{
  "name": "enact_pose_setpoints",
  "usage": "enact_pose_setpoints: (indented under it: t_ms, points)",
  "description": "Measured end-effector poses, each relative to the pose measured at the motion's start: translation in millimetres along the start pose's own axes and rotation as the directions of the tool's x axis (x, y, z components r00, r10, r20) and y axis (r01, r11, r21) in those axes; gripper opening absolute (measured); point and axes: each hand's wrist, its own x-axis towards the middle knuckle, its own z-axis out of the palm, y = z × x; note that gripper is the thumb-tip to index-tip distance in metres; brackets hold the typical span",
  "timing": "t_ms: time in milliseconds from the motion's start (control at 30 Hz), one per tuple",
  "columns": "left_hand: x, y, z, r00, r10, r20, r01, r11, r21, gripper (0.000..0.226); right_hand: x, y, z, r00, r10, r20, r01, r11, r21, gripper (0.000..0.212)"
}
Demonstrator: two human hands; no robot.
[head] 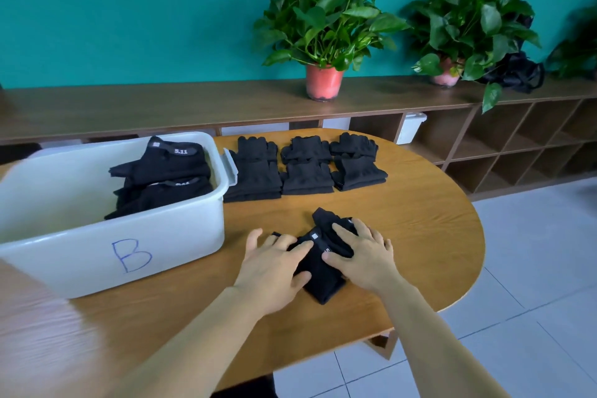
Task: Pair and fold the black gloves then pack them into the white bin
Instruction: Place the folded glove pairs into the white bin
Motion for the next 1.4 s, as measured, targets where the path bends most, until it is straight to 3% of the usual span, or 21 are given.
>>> enact_pose_setpoints:
  t_ms: [233,500,600,667,733,800,867,933,1033,1267,1400]
  points:
    - [-51,-24,-4,0.996,-0.071,-0.046,0.071,0.997,0.001,0.047,-3,-39,1,0.975,-0.171,0.141,0.151,0.978,0.141,0.063]
    - [-81,-29,-7,0.99,-0.14,-0.029,0.139,0.99,-0.021,0.045,2,-85,6,0.921,-0.288,0.262,0.274,0.957,0.092,0.062]
    - [-89,-34,-5,0.989,-0.146,-0.038,0.14,0.982,-0.126,0.043,-5,-90,4,0.916,-0.312,0.252,0.301,0.95,0.079,0.063]
    - [-93,-39,-4,0.985,-0.156,-0.071,0.134,0.959,-0.249,0.042,-13,-87,-1,0.934,-0.328,0.143,0.312,0.942,0.128,0.061]
    - [-93,-45,-3,0.976,-0.165,-0.14,0.109,0.934,-0.34,0.039,-27,-82,-6,0.96,-0.275,-0.055,0.279,0.917,0.284,0.057]
    - [-89,-47,-2,0.965,-0.178,-0.192,0.092,0.917,-0.388,0.038,-44,-76,-4,0.964,-0.125,-0.234,0.221,0.868,0.444,0.052]
    - [-84,-46,0,0.967,-0.179,-0.18,0.09,0.904,-0.418,0.041,-59,-71,8,0.946,0.029,-0.324,0.135,0.87,0.475,0.046]
    - [-81,-44,4,0.978,-0.169,-0.126,0.101,0.9,-0.425,0.044,-70,-69,22,0.943,0.124,-0.308,0.031,0.89,0.455,0.043]
    - [-82,-40,10,0.982,-0.18,-0.059,0.137,0.89,-0.436,0.047,-77,-70,42,0.966,0.154,-0.21,-0.059,0.916,0.398,0.046]
    - [-101,-38,16,0.937,-0.345,-0.057,0.256,0.788,-0.56,0.048,-74,-87,50,0.981,0.058,-0.187,0.008,0.942,0.334,0.048]
    - [-110,-44,10,0.901,-0.431,-0.061,0.319,0.748,-0.582,0.041,-77,-84,44,0.964,0.124,-0.234,-0.043,0.946,0.322,0.052]
